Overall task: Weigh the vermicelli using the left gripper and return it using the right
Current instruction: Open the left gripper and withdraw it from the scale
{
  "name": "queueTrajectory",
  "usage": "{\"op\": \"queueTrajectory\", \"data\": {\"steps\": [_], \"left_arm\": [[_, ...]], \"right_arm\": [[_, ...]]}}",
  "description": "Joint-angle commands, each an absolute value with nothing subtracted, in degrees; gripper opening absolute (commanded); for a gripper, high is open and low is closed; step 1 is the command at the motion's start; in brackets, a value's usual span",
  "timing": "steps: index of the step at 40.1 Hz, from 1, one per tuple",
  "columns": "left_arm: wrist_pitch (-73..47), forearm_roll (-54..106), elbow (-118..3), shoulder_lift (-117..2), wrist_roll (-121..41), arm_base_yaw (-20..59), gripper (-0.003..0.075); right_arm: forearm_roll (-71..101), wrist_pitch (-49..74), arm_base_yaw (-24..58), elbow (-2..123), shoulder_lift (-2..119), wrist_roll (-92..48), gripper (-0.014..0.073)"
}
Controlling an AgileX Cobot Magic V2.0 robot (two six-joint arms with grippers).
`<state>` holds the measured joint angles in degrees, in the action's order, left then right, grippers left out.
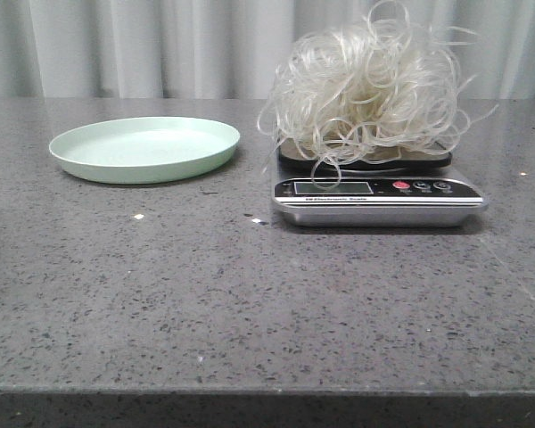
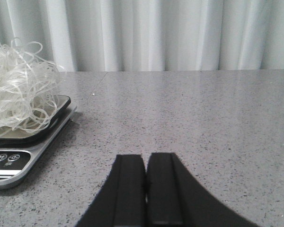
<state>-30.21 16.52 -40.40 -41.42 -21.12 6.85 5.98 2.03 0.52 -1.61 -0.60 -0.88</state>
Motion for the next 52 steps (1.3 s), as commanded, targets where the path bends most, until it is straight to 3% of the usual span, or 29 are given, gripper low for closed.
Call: {"op": "queueTrajectory", "data": {"steps": [1,16,24,31,52], "left_arm": [[-21.94,17.28,-37.06,-37.87,-20.59,6.70,0.0136],[-4.13,17.28,-25.60,-30.52,-20.59,6.70,0.0137],[-2.89,17.28,-24.51,-30.52,-20.59,6.70,0.0137],[-2.67,17.28,-24.51,-30.52,-20.59,6.70,0.0137],[0.00,17.49,-24.51,-30.52,-20.59,6.70,0.0137]], "right_arm": [[5.81,-2.29,0.51,-1.15,-1.53,-0.97,0.0151],[5.81,-2.35,0.51,-1.15,-1.53,-0.97,0.0151],[5.86,-4.02,0.51,-0.50,-1.53,-0.97,0.0151],[5.86,-1.48,0.51,7.54,-0.11,-0.97,0.0151],[6.90,17.64,0.51,46.43,38.19,-1.01,0.0153]]}}
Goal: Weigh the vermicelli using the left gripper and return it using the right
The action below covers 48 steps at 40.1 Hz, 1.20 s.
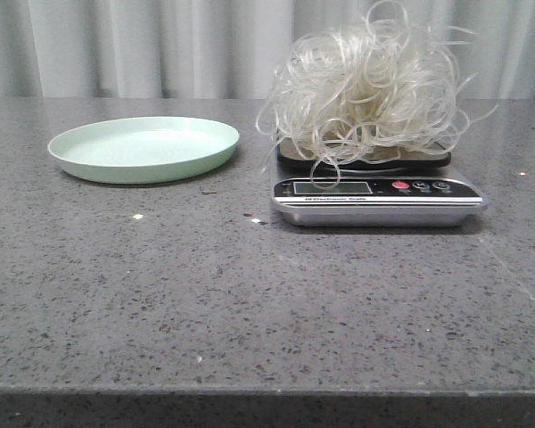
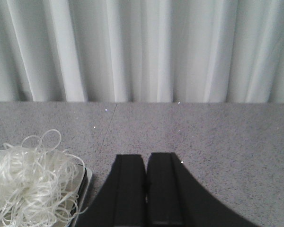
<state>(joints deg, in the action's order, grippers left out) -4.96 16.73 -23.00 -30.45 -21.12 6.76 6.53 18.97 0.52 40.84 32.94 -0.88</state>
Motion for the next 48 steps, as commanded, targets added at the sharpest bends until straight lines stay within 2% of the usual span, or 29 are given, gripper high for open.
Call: {"op": "queueTrajectory", "data": {"steps": [1,6,8,14,20,26,31,38,48], "left_arm": [[0.00,17.49,-24.51,-30.52,-20.59,6.70,0.0137],[0.00,17.49,-24.51,-30.52,-20.59,6.70,0.0137],[0.00,17.49,-24.51,-30.52,-20.59,6.70,0.0137],[0.00,17.49,-24.51,-30.52,-20.59,6.70,0.0137],[0.00,17.49,-24.51,-30.52,-20.59,6.70,0.0137],[0.00,17.49,-24.51,-30.52,-20.59,6.70,0.0137],[0.00,17.49,-24.51,-30.52,-20.59,6.70,0.0137],[0.00,17.49,-24.51,-30.52,-20.59,6.70,0.0137],[-0.54,17.58,-24.51,-30.52,-20.59,6.70,0.0137]], "right_arm": [[6.90,18.19,0.51,47.80,39.44,-1.01,0.0153],[6.90,20.34,2.33,53.46,46.47,-1.01,0.0173],[6.90,20.92,4.09,55.47,48.99,-1.04,0.0220],[6.90,22.91,9.72,61.19,56.27,-1.34,0.0458],[7.78,28.37,11.82,66.38,63.28,-1.36,0.0570],[15.12,34.46,11.82,70.37,70.43,-1.67,0.0604],[23.31,38.40,11.82,73.09,75.51,-7.22,0.0603],[34.11,38.83,11.82,74.46,80.34,-13.66,0.0603],[39.53,40.46,11.82,75.34,84.97,-16.91,0.0603]]}}
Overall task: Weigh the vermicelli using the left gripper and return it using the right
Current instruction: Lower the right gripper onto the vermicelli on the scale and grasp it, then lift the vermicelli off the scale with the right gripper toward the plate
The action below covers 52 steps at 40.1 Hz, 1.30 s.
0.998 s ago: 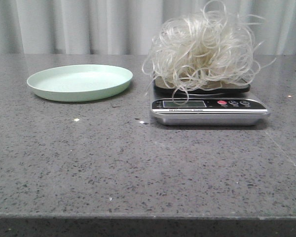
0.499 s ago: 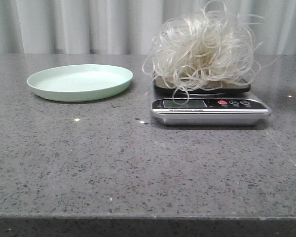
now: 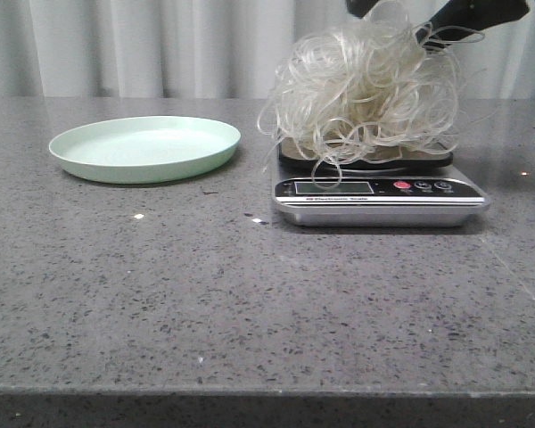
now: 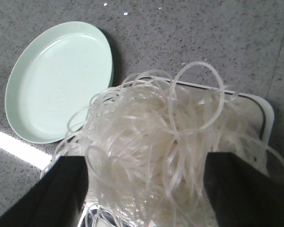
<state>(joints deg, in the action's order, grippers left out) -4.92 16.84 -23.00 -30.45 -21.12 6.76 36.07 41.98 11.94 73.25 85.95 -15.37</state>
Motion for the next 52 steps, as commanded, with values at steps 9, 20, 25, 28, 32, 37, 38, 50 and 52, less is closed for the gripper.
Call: {"op": "queueTrajectory", "data": {"steps": [9,20,25,28,32,37,38,50,52], "left_arm": [[-1.60,17.58,-24.51,-30.52,-20.59,6.70,0.0137],[-1.60,17.58,-24.51,-30.52,-20.59,6.70,0.0137],[-1.60,17.58,-24.51,-30.52,-20.59,6.70,0.0137],[-1.60,17.58,-24.51,-30.52,-20.59,6.70,0.0137],[-1.60,17.70,-24.51,-30.52,-20.59,6.70,0.0137],[-1.60,17.70,-24.51,-30.52,-20.59,6.70,0.0137],[-1.60,17.70,-24.51,-30.52,-20.59,6.70,0.0137],[-1.60,17.70,-24.51,-30.52,-20.59,6.70,0.0137],[-1.60,17.70,-24.51,-30.52,-20.59,6.70,0.0137]], "right_arm": [[42.03,40.40,12.76,75.34,88.12,-17.77,0.0603],[42.21,41.10,16.16,75.34,92.78,-21.61,0.0599],[42.21,41.04,16.30,75.34,93.60,-21.61,0.0555],[42.21,41.04,16.30,75.34,93.65,-21.61,0.0445],[42.21,41.18,16.30,75.34,93.60,-21.61,0.0208],[42.26,41.18,16.30,75.34,93.60,-21.61,0.0160],[42.26,41.18,16.30,75.34,93.60,-21.61,0.0155],[42.26,40.12,16.24,75.39,90.71,-21.61,0.0151],[42.26,39.75,16.24,75.39,89.62,-21.61,0.0151]]}}
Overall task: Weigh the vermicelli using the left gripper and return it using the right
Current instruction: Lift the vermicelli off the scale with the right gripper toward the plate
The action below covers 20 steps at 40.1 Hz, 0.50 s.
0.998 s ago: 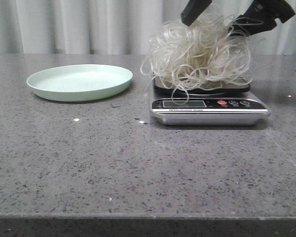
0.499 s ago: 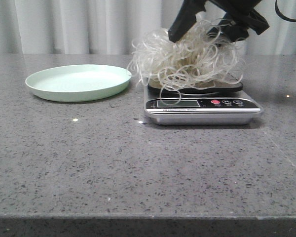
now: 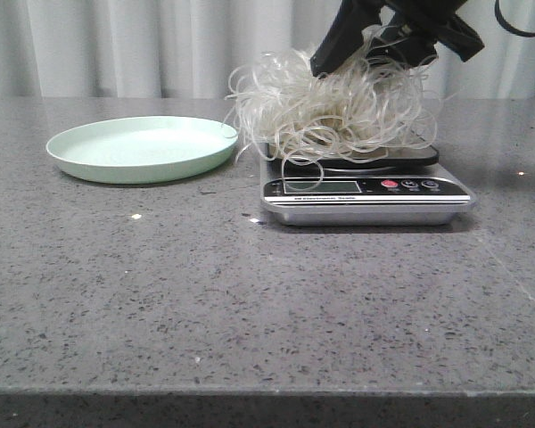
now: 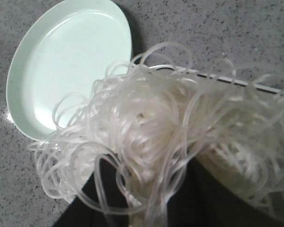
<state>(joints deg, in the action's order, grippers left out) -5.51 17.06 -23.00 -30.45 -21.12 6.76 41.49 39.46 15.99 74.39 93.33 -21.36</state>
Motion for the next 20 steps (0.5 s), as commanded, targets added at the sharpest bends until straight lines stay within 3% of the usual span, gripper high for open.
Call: {"op": "queueTrajectory", "data": {"steps": [1,20], "left_arm": [[-1.60,17.70,-24.51,-30.52,-20.59,6.70,0.0137],[-1.60,17.70,-24.51,-30.52,-20.59,6.70,0.0137]], "right_arm": [[42.26,39.47,16.24,75.39,88.91,-21.61,0.0151],[42.71,40.74,16.50,84.48,83.05,-21.61,0.0151]]}}
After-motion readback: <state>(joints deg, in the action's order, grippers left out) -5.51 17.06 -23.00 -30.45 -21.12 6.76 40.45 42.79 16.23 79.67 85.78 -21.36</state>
